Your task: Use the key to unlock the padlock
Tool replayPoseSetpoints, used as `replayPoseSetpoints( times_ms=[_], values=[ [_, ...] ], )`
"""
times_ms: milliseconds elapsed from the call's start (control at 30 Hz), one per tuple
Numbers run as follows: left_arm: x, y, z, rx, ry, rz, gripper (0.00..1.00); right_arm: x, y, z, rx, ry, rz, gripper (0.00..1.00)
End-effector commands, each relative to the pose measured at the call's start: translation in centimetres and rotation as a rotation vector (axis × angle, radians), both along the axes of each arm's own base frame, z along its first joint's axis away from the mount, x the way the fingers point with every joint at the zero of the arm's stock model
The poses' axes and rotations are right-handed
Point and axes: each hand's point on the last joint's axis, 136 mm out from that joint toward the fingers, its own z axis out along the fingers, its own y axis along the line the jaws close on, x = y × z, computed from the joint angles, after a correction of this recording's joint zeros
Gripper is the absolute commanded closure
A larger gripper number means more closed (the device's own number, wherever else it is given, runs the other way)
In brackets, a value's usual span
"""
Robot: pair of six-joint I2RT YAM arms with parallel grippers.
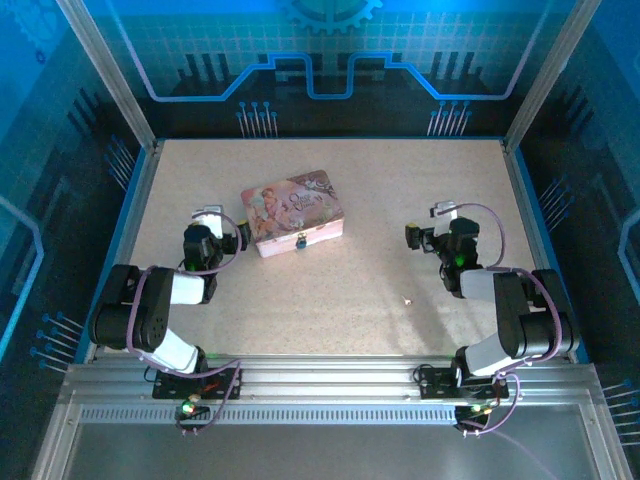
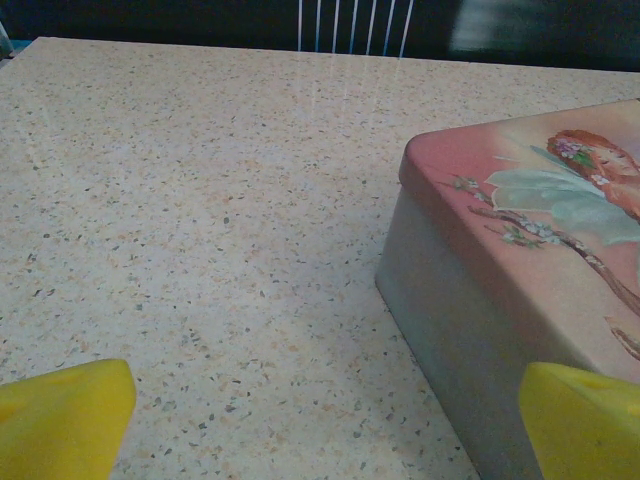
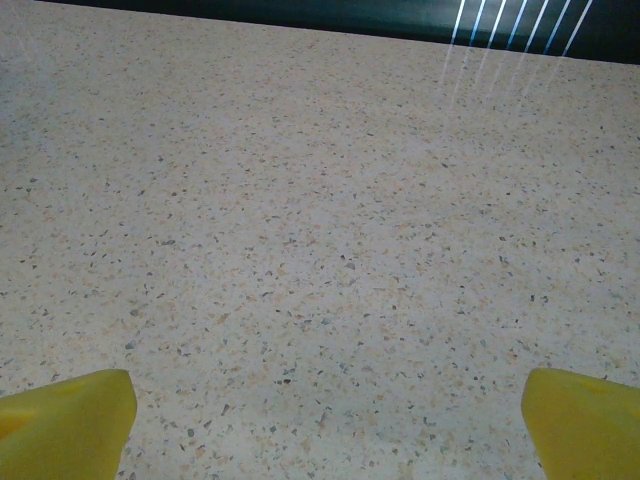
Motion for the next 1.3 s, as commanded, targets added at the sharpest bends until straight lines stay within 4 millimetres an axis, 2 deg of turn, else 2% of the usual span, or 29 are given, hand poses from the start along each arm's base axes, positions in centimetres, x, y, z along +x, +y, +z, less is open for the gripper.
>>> replayPoseSetpoints(
  times_ms=[0, 200, 433, 567, 700, 900, 967, 1100, 1267],
  values=[
    [0.5, -0.6, 0.5, -0.006, -0.013, -0.033, 0.01, 0.3, 0.2, 0.5, 0.007, -0.022, 0.005, 0.0],
    [0.2, 0.4, 1.0, -0.002, -0.032, 0.025, 0.01, 0.3, 0.2, 0.6, 0.006, -0.025, 0.006, 0.0],
    [-1.2, 0.6, 6.4, -0.015, -0.066, 0.045, 0.01, -0.3, -1.7, 3.8, 0.028, 0.047, -0.093, 0.0],
    [-2.1, 0.8, 9.4, -0.106, -0.033, 0.089, 0.01, -2.0, -1.6, 5.0, 0.061, 0.144, -0.11, 0.0],
    [-3.1, 0.3, 11.3, -0.27, 0.055, 0.125, 0.01, -4.2, -1.3, 6.1, 0.128, 0.265, -0.141, 0.0],
    [-4.9, -4.4, 12.7, -0.532, 0.159, -0.006, 0.01, -8.5, 0.8, 6.1, 0.25, 0.486, -0.118, 0.0],
    [-5.6, -6.3, 12.6, -0.579, 0.188, -0.05, 0.01, -10.4, 1.3, 5.5, 0.268, 0.573, -0.122, 0.0],
    [-6.9, -10.6, 11.9, -0.624, 0.248, -0.133, 0.01, -13.9, 2.6, 3.9, 0.328, 0.696, -0.113, 0.07],
    [-8.0, -15.9, 10.6, -0.663, 0.305, -0.221, 0.01, -16.8, 4.3, 1.1, 0.385, 0.802, -0.128, 0.16]
  ],
)
